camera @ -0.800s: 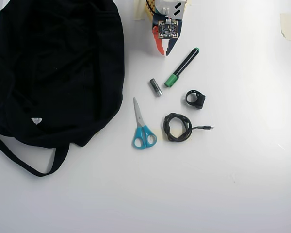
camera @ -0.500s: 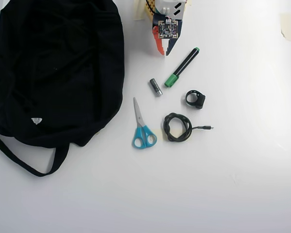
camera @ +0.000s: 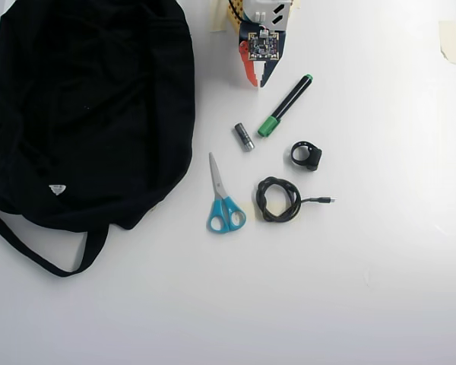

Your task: Put the green marker into the black bag

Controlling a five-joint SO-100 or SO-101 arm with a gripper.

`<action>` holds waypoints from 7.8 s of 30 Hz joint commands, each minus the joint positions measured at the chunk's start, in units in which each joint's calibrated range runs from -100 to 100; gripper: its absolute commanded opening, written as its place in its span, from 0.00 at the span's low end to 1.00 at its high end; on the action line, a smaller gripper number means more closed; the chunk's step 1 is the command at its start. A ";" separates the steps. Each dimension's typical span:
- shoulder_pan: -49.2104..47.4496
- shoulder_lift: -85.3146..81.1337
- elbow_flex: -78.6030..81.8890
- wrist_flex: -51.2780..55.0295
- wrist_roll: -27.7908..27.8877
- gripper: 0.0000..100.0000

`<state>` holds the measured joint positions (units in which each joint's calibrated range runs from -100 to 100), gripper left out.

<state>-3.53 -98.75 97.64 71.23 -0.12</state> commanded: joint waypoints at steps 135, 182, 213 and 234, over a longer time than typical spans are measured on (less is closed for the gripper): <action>-3.80 86.56 -88.75 -54.95 0.28 0.02; -5.00 82.66 -96.56 -8.18 -10.21 0.02; -10.24 82.57 -82.55 22.74 -34.33 0.02; -20.63 77.92 -60.71 8.18 -34.70 0.03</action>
<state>-21.45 -19.47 36.24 79.99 -34.60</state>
